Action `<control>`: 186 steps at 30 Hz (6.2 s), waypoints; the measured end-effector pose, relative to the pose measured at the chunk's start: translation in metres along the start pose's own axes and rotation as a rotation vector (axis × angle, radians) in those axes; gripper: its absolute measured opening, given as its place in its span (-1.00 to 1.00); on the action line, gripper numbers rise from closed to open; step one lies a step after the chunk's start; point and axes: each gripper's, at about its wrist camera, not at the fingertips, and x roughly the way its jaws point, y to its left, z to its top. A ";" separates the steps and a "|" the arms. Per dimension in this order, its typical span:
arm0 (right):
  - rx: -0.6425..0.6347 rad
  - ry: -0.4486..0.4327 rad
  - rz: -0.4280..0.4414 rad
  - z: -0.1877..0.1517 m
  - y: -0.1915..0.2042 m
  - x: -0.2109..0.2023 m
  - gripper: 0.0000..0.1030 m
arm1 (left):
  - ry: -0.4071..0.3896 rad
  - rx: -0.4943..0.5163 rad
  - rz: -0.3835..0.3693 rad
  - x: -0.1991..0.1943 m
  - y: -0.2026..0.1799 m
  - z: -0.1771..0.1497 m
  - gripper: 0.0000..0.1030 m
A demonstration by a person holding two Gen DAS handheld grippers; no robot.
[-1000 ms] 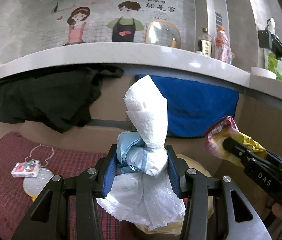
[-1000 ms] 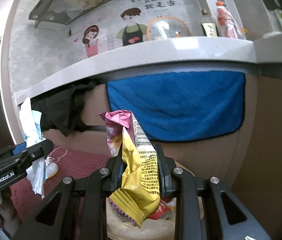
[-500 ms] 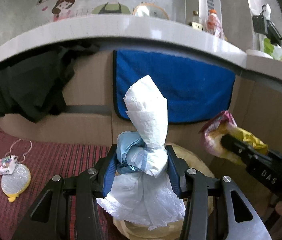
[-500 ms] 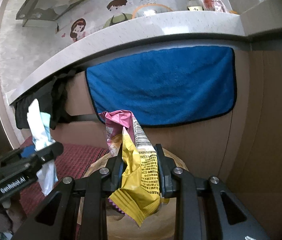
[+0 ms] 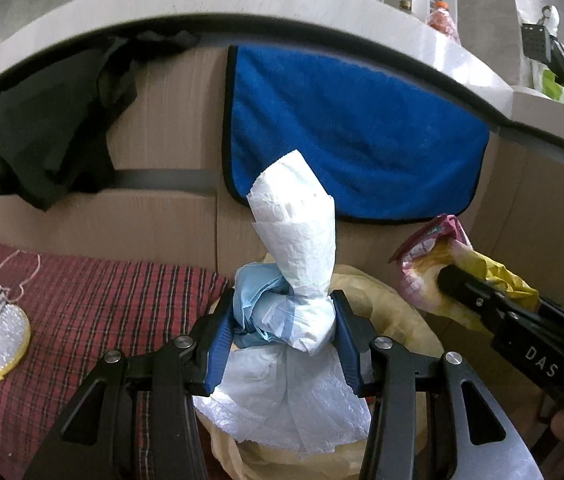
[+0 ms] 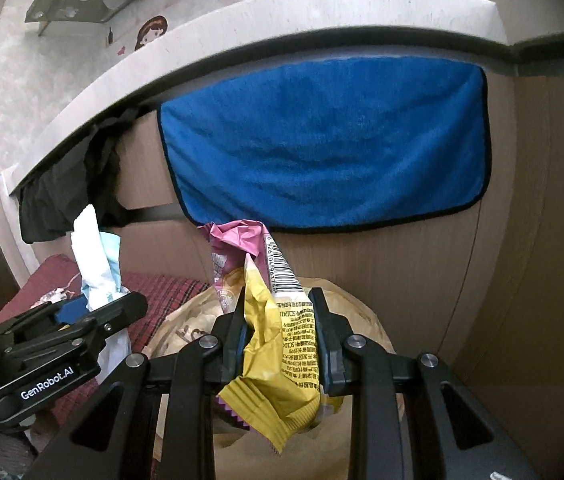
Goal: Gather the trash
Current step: 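Open both tools over the bin to drop tissue bundle and wrapper, then reach the left tool to the pink tissue pack and grasp it, then grasp the silver round sponge pad with the right tool while the left tool holds the pack, then carry the tissue pack and sponge pad over the bin and open both tools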
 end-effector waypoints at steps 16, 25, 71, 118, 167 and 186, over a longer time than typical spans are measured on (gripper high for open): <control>-0.003 0.025 -0.044 -0.002 0.003 -0.001 -0.06 | 0.049 -0.173 -0.179 -0.012 0.054 0.021 0.13; -0.048 -0.028 0.023 0.014 0.043 -0.026 -0.06 | -0.086 -0.124 0.059 -0.095 0.131 0.020 0.13; -0.287 0.371 0.326 -0.039 0.274 0.109 -0.26 | 0.360 -0.329 -0.070 -0.025 0.420 -0.024 0.12; -0.200 0.218 0.189 0.008 0.252 0.088 -0.77 | 0.246 -0.396 0.157 -0.053 0.416 -0.037 0.13; -0.158 0.193 0.365 -0.015 0.228 0.057 -0.74 | 0.101 -0.251 0.326 -0.097 0.265 -0.006 -0.58; -0.196 -0.102 0.211 0.048 0.138 -0.089 -0.74 | -0.221 -0.051 0.179 -0.194 0.068 0.047 -0.58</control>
